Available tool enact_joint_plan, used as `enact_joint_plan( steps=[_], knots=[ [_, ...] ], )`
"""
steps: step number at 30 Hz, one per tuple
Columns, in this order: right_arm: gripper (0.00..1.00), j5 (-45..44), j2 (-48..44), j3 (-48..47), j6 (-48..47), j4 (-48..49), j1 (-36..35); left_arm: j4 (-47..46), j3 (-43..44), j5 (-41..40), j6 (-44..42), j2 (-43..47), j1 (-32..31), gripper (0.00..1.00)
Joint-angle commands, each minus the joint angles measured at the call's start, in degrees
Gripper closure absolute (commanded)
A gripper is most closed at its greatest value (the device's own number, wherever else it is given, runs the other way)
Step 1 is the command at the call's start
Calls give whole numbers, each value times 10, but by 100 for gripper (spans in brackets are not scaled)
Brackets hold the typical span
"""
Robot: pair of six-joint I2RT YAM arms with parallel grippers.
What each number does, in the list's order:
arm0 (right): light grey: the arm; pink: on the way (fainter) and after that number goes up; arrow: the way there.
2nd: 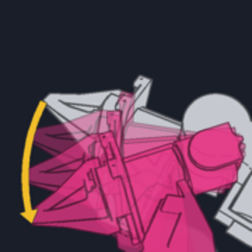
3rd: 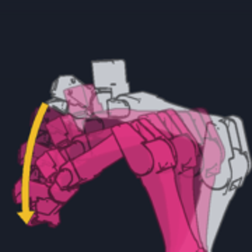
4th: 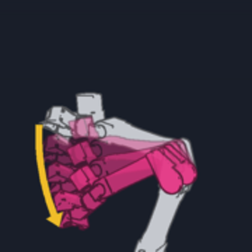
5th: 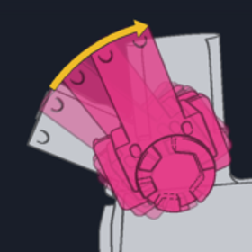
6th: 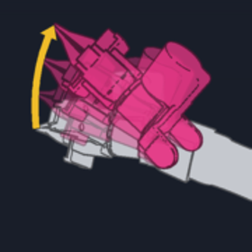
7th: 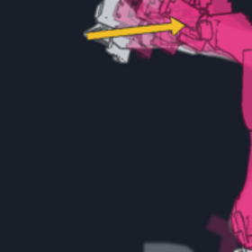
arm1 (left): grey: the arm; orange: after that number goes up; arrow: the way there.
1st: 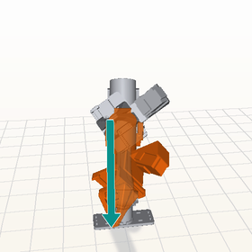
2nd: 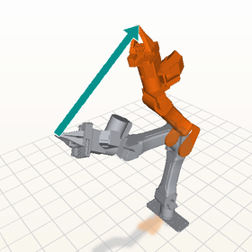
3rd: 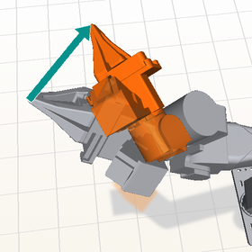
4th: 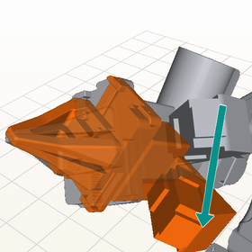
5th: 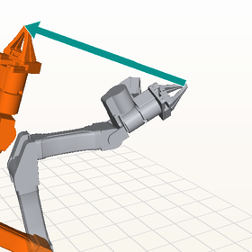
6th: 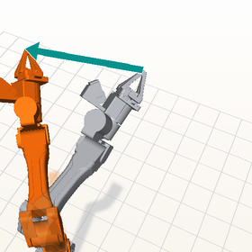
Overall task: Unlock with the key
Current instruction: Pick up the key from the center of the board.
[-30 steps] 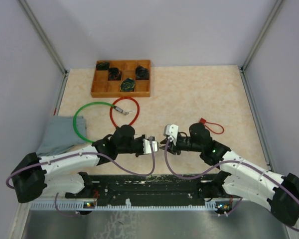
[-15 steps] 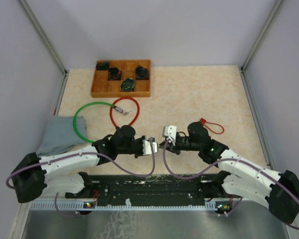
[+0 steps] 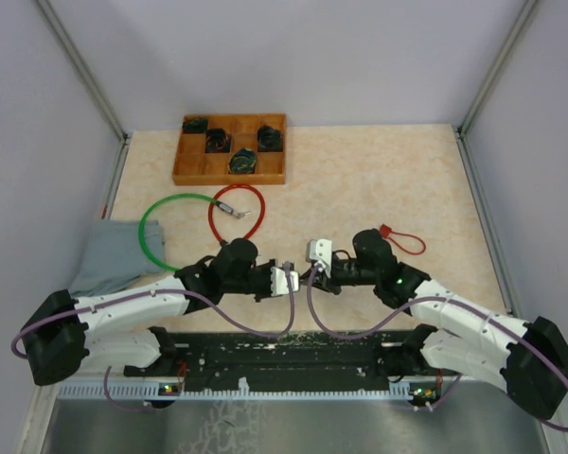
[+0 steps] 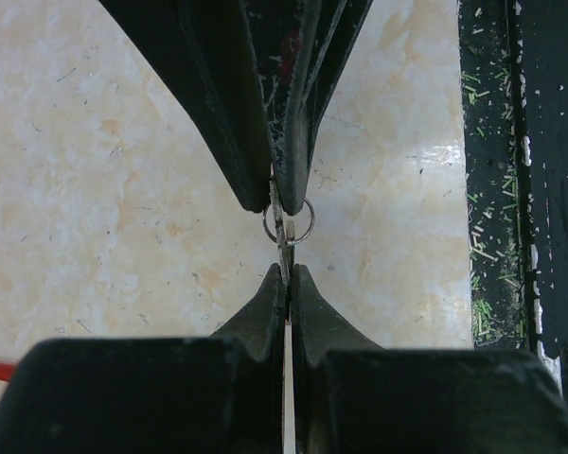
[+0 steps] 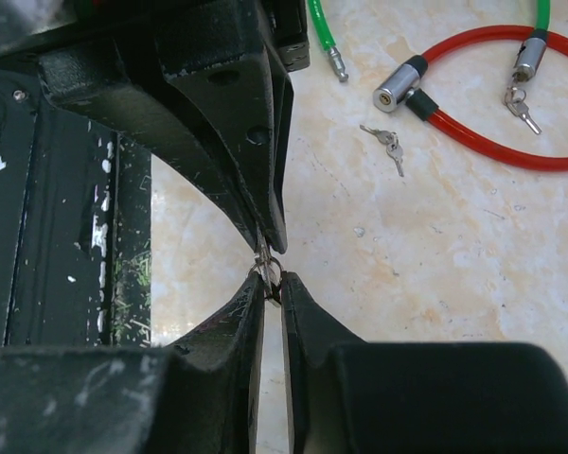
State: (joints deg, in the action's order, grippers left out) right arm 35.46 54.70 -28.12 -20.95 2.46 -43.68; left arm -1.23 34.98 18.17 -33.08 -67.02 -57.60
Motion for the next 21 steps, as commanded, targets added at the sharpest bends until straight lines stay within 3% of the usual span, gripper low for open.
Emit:
enact_joint_plan(
  steps=[1,5,12,13,18,21],
  knots=[
    [87,52,9,-30,-8,21,-2,-53,17,5,-8,13,-6,100],
    [88,52,12,-31,-11,12,-2,-51,19,-4,-3,16,-6,100],
    [100,12,12,-32,3,13,-2,-55,15,-7,1,23,-6,100],
    [100,-1,11,-32,11,16,-2,-57,13,-11,2,24,-6,97],
    [100,-45,-7,-16,68,74,-1,-91,-11,-49,15,44,-6,62],
    [100,-73,-18,4,115,148,-1,-131,-33,-76,31,66,-6,53]
  ],
)
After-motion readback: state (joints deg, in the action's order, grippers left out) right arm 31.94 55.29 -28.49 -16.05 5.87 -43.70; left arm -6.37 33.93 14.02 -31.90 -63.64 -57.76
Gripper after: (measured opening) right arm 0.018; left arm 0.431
